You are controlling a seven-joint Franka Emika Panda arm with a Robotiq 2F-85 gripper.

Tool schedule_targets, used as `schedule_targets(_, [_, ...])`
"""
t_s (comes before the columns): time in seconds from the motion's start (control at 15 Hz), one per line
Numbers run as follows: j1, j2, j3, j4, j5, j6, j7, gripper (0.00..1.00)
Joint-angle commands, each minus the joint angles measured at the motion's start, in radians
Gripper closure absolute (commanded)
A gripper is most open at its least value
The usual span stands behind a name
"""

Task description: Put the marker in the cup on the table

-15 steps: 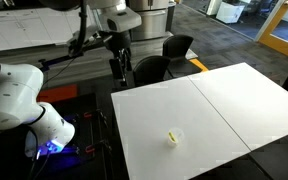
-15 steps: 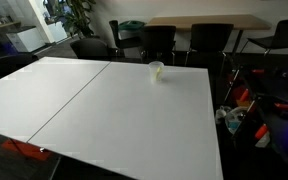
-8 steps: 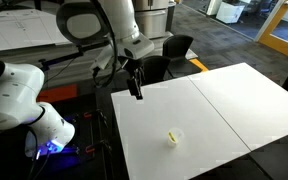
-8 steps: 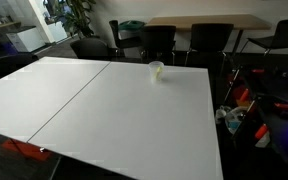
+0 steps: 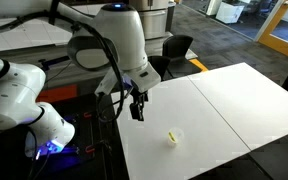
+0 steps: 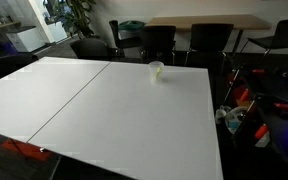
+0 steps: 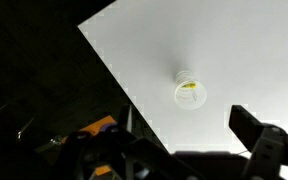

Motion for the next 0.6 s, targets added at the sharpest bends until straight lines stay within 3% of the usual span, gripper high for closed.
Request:
schedule_targets(0.0, [-0.010,0.006,0.006,0.003,0.005,-0.001,-0.004,0.00])
schedule_targets(0.2, [-0.009,0.008,0.007,0.006,0.004,-0.001,-0.004,0.00])
schedule_targets(0.53, [-0.016,0.149,0.005,0.130,0.004,-0.003,0.031,0.00])
